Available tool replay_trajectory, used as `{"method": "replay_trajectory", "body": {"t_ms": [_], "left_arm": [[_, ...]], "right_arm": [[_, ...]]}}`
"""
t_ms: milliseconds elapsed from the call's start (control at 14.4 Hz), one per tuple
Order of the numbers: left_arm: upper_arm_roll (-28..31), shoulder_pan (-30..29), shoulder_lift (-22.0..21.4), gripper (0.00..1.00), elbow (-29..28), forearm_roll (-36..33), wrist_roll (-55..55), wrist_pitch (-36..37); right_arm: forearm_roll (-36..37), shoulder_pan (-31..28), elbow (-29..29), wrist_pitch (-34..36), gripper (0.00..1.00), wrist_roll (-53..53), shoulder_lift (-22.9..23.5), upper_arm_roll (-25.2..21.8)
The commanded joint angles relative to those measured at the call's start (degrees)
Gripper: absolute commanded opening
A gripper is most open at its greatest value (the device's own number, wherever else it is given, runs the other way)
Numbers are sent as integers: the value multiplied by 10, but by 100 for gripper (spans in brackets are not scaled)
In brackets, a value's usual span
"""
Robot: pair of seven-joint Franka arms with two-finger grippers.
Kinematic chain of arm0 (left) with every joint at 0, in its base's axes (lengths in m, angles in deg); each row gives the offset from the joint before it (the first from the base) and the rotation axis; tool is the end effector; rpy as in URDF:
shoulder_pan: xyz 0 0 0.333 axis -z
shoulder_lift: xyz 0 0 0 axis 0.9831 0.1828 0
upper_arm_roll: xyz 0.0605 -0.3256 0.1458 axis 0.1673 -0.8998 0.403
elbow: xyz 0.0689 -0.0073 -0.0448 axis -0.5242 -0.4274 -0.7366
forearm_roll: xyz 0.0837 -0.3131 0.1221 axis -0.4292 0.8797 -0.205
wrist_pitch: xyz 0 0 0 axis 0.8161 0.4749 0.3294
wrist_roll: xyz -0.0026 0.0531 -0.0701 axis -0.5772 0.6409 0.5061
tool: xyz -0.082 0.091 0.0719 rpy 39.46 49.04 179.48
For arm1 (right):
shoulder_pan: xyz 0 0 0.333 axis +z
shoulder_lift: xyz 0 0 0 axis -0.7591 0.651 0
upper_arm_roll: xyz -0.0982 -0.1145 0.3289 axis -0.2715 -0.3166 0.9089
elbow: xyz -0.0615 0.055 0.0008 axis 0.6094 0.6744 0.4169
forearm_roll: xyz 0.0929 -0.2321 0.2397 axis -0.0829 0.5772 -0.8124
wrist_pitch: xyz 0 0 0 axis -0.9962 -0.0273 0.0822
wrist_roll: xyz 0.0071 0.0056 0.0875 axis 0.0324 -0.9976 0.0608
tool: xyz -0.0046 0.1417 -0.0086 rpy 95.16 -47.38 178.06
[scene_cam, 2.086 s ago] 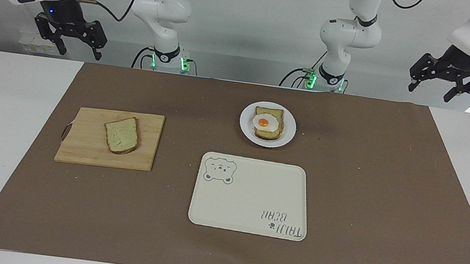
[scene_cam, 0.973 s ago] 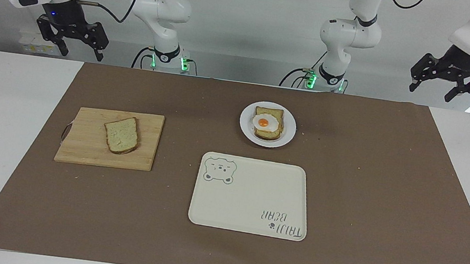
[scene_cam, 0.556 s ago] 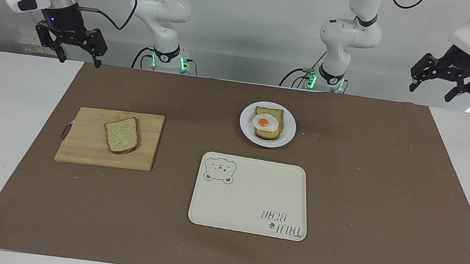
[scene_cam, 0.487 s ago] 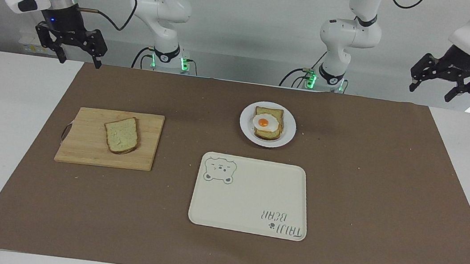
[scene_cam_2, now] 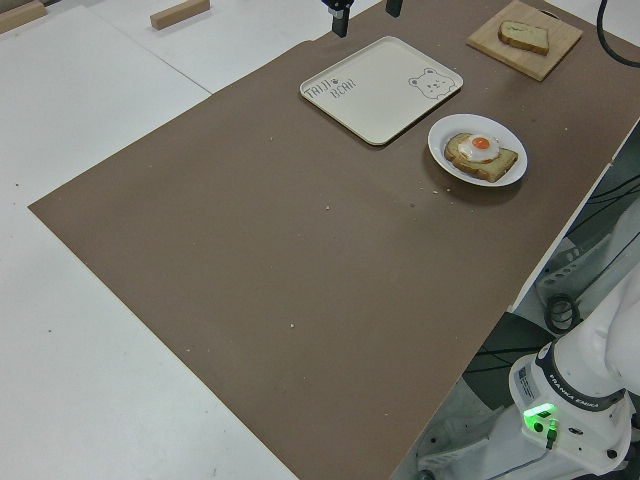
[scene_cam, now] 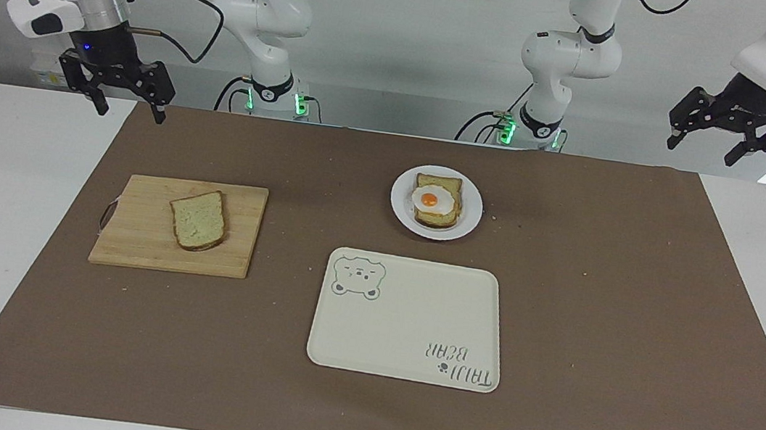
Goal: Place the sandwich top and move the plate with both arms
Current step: 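Reach the right gripper down to the bread slice on the board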
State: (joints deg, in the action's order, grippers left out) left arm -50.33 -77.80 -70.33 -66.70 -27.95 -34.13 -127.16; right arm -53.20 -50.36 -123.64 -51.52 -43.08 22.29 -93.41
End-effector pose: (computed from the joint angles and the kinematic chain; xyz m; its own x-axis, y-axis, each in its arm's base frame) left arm 0.4666 0.0111 0.6899 0.9622 -0.2719 0.0185 -0.2722 -0.9620 0.0203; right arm 0.5129 -0.0536 0.6195 0.9915 -0.0251 0.1273 -0.0272 -0.9995 0.0153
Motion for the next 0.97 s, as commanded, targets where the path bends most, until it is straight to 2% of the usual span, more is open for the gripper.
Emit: {"method": "replay_trajectory", "body": {"t_ms": [0, 417, 556, 765, 904], "left_arm": [[-2, -4, -12, 100, -10, 2, -2, 2], [-2, -4, -12, 100, -10, 2, -2, 2], [-2, -4, -12, 100, -10, 2, -2, 1], [-2, -3, -12, 100, -10, 2, -2, 1], [-1, -4, -12, 100, -10, 2, -2, 1]], "right_arm": [[-14, -10, -21, -31, 100, 35, -2, 2], [-14, -10, -34, -74, 100, 57, 17, 2], [-23, -10, -34, -77, 100, 134, 31, 2], [-27, -17, -38, -80, 100, 324, 68, 2], [-32, -22, -68, -124, 100, 401, 77, 2]]}}
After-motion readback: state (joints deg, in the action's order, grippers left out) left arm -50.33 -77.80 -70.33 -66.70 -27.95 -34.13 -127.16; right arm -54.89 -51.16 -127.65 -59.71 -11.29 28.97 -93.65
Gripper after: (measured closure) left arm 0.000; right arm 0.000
